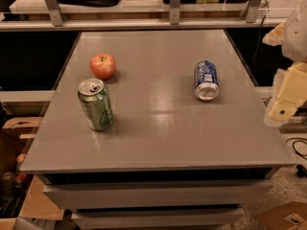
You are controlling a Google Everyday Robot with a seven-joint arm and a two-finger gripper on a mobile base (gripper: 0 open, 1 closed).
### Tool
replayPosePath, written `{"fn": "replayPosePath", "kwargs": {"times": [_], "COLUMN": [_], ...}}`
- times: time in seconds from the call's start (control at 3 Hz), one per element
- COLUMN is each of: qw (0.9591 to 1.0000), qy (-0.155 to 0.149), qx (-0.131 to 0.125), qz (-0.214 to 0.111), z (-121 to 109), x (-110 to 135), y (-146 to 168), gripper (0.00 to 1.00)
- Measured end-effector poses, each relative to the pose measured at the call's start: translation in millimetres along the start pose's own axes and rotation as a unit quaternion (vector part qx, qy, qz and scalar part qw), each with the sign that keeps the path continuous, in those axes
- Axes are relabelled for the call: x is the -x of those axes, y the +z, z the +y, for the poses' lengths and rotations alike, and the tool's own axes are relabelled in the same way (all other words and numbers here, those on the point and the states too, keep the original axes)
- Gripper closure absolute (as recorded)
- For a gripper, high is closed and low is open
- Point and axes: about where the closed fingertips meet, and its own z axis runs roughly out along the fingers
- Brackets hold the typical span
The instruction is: Place pepsi can upright
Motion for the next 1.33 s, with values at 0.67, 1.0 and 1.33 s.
{"fn": "replayPosePath", "kwargs": {"times": [0.67, 1.0, 1.33], "qw": [0.9994, 0.9943, 0.9816], "qy": [0.029, 0.103, 0.189], "qx": [0.006, 0.007, 0.002], "qz": [0.015, 0.028, 0.024], "z": [-12, -49, -79], "x": [3, 13, 21], "y": [2, 15, 31], "gripper": [0.0, 0.0, 0.0]}}
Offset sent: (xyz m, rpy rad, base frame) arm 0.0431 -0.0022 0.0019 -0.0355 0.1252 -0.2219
